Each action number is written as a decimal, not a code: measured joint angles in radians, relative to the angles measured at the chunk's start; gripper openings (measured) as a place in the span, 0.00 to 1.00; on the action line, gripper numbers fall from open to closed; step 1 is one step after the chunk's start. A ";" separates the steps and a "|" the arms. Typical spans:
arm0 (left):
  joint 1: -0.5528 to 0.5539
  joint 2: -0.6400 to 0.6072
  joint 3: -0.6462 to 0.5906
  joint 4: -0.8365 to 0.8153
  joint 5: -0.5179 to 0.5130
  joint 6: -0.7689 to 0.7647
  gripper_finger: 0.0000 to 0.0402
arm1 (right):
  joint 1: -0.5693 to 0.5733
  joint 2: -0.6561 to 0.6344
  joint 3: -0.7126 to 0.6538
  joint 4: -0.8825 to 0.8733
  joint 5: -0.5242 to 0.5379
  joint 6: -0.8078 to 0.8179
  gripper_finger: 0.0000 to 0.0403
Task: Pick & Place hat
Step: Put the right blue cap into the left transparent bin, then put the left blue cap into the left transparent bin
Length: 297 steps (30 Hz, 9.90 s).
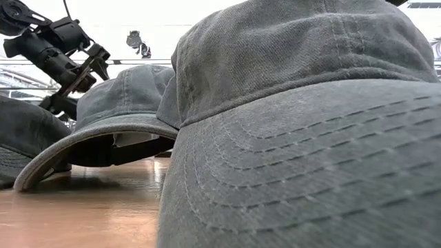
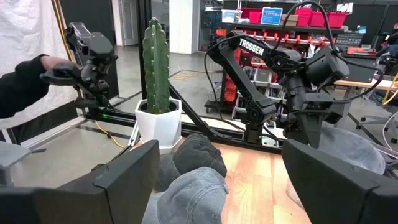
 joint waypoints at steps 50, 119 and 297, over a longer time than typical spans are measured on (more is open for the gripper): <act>-0.107 -0.042 0.109 0.147 0.576 0.323 0.87 | 0.000 0.000 0.000 0.000 0.000 0.000 0.82; -1.228 0.648 0.397 -1.009 -1.183 -0.308 0.87 | -0.138 -0.006 0.000 -0.115 -0.007 -0.288 0.82; -0.709 0.516 0.433 0.038 -0.354 0.529 0.36 | -0.150 -0.012 0.000 -0.119 -0.006 -0.268 0.82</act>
